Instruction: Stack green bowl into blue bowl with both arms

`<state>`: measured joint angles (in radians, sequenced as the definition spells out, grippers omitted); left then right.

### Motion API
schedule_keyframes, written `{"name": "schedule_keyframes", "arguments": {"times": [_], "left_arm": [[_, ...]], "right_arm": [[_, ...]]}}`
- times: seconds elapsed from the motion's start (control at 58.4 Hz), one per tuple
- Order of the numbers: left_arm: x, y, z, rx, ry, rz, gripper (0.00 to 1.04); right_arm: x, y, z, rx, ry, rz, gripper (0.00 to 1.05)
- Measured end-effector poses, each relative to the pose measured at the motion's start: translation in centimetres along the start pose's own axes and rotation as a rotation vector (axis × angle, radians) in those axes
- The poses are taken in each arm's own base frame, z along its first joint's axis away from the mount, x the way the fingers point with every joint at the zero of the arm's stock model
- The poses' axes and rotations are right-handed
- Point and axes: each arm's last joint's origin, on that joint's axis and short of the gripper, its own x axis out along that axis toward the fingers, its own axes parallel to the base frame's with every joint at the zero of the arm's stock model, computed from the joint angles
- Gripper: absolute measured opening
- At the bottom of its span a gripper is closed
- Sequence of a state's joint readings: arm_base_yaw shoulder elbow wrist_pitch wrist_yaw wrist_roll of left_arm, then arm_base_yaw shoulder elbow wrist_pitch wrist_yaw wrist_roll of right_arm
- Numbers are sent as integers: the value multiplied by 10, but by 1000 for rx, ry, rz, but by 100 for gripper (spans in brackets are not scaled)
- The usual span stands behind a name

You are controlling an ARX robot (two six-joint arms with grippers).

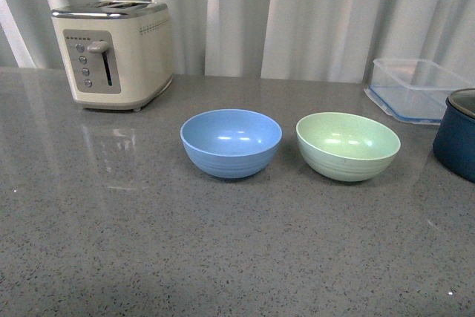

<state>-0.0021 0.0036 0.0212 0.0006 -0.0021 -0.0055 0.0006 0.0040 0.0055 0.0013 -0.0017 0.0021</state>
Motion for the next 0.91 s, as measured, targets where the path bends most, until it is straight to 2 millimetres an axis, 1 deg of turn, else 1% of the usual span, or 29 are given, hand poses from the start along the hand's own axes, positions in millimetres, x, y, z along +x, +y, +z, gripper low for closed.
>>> {"name": "schedule_keyframes", "arguments": {"times": [0.12, 0.188, 0.223, 0.257, 0.274, 0.308, 0.326, 0.343, 0.36, 0.394, 0.411, 0.446, 0.463, 0.497, 0.514, 0.548, 0.565, 0.6, 0.617, 0.651, 0.703, 0.737, 0.754, 0.788, 0.823, 0.84, 0.908], "left_arm": [[0, 0, 0, 0, 0, 0, 98], [0, 0, 0, 0, 0, 0, 98], [0, 0, 0, 0, 0, 0, 98], [0, 0, 0, 0, 0, 0, 98], [0, 0, 0, 0, 0, 0, 98], [0, 0, 0, 0, 0, 0, 98], [0, 0, 0, 0, 0, 0, 98], [0, 0, 0, 0, 0, 0, 98], [0, 0, 0, 0, 0, 0, 98], [0, 0, 0, 0, 0, 0, 98], [0, 0, 0, 0, 0, 0, 98], [0, 0, 0, 0, 0, 0, 98], [0, 0, 0, 0, 0, 0, 98], [0, 0, 0, 0, 0, 0, 98], [0, 0, 0, 0, 0, 0, 98], [0, 0, 0, 0, 0, 0, 98], [0, 0, 0, 0, 0, 0, 98], [0, 0, 0, 0, 0, 0, 98], [0, 0, 0, 0, 0, 0, 98], [0, 0, 0, 0, 0, 0, 98], [0, 0, 0, 0, 0, 0, 98], [0, 0, 0, 0, 0, 0, 98], [0, 0, 0, 0, 0, 0, 98], [0, 0, 0, 0, 0, 0, 98], [0, 0, 0, 0, 0, 0, 98], [0, 0, 0, 0, 0, 0, 98], [0, 0, 0, 0, 0, 0, 98]], "right_arm": [[0, 0, 0, -1, 3, 7, 95], [1, -1, 4, 22, 80, 97, 95], [2, -2, 11, 42, 92, 131, 95], [5, -4, 28, 61, 102, 154, 95], [6, -4, 33, 64, 105, 163, 95], [10, -5, 53, 79, 127, 182, 95], [11, -5, 58, 86, 133, 190, 95], [14, -5, 69, 91, 148, 194, 95], [16, -5, 75, 92, 156, 197, 95], [24, -3, 95, 99, 197, 219, 95], [26, -2, 100, 102, 209, 226, 95], [38, 2, 117, 124, 263, 262, 95], [41, 4, 121, 127, 274, 275, 95], [55, 10, 136, 139, 321, 316, 95], [58, 12, 139, 142, 332, 320, 95], [75, 20, 152, 145, 368, 338, 95], [79, 22, 155, 145, 377, 344, 95], [97, 31, 166, 143, 404, 360, 95], [102, 33, 168, 141, 411, 360, 95], [122, 42, 175, 125, 431, 348, 95], [142, 51, 179, 114, 454, 343, 95], [162, 60, 180, 104, 480, 330, 95], [167, 62, 180, 101, 486, 328, 95], [187, 70, 178, 89, 509, 313, 95], [206, 77, 173, 77, 537, 295, 95], [210, 79, 172, 73, 542, 289, 95], [246, 87, 154, 41, 589, 212, 95]]}}
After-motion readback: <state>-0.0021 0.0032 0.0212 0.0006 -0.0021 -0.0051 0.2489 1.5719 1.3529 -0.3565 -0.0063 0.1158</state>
